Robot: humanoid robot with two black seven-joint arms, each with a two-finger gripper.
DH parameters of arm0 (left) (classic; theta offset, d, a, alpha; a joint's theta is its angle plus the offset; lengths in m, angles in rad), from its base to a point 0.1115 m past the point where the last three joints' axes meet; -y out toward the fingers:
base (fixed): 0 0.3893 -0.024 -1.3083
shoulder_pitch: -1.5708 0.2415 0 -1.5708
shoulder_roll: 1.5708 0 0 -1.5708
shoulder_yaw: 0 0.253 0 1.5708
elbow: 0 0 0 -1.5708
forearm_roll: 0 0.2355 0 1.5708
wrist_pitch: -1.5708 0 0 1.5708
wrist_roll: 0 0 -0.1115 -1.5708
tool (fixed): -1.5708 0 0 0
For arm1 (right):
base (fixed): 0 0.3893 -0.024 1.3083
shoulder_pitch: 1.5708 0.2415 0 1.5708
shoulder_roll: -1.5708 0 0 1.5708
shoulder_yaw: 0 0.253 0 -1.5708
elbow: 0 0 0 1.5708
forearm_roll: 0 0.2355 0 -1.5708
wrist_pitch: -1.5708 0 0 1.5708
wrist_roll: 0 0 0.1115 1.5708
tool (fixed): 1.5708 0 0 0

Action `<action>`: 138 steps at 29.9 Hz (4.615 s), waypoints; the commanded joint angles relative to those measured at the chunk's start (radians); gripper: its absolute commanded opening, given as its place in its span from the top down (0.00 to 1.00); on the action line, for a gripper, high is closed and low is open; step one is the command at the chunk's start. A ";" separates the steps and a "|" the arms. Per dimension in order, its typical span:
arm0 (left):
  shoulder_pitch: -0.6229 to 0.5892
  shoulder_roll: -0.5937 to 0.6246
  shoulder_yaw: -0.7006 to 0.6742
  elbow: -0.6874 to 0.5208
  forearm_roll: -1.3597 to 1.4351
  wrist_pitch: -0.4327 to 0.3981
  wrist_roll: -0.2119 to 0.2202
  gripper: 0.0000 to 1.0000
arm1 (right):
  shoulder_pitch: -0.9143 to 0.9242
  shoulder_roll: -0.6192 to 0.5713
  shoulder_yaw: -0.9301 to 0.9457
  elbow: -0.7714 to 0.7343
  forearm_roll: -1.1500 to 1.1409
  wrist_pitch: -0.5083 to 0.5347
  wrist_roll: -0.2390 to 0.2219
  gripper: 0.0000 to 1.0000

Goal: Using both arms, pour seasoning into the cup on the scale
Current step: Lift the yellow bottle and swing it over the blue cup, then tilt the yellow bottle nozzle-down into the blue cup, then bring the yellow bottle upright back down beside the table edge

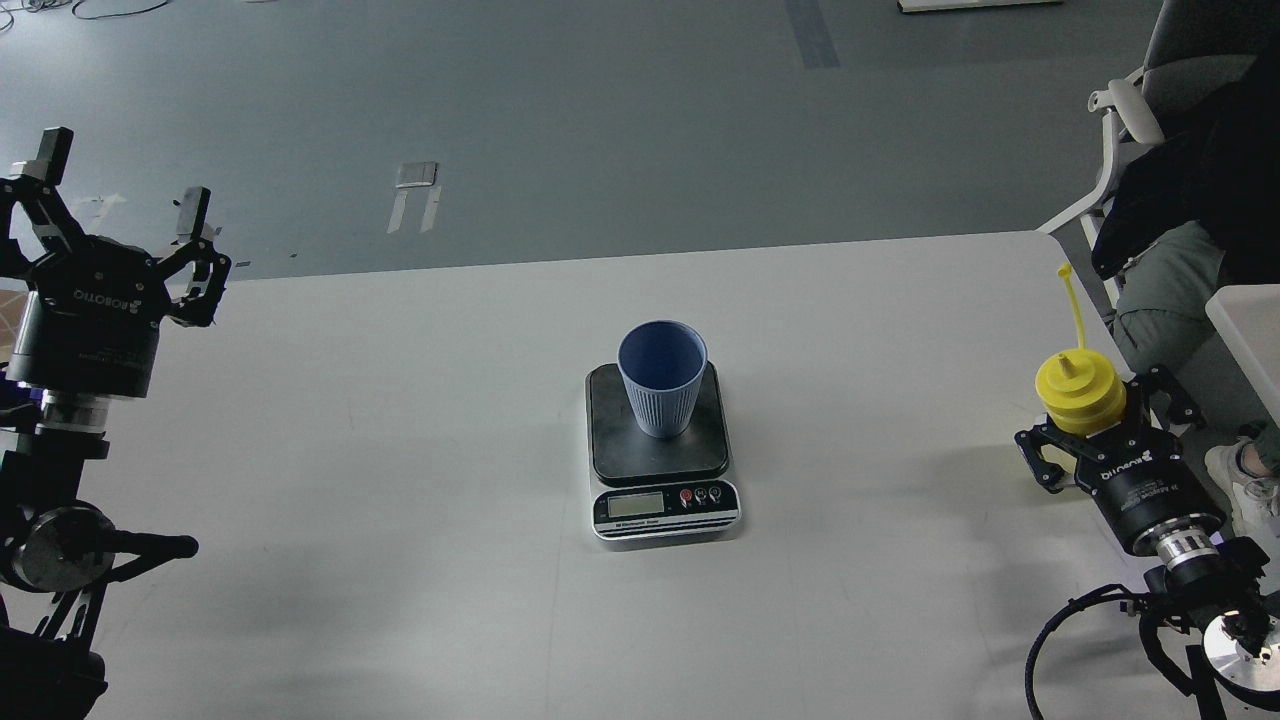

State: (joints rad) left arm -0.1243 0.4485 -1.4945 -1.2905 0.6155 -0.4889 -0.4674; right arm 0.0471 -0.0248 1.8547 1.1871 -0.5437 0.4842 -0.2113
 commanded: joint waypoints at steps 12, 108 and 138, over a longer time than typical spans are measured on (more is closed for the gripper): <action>-0.003 -0.021 0.016 -0.001 0.003 0.000 0.001 0.01 | 0.307 0.003 -0.121 0.074 -0.682 0.005 -0.011 1.00; 0.011 -0.022 -0.043 -0.006 0.001 0.000 -0.011 0.01 | 0.238 0.003 -0.279 0.167 0.125 0.005 0.083 1.00; 0.043 -0.014 -0.024 -0.044 0.012 0.000 0.000 0.01 | -0.055 0.025 -0.172 0.034 0.485 0.005 -0.065 1.00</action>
State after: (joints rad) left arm -0.0852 0.4301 -1.5186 -1.3332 0.6270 -0.4887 -0.4679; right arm 0.0142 0.0001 1.6770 1.2177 -0.0865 0.4887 -0.2700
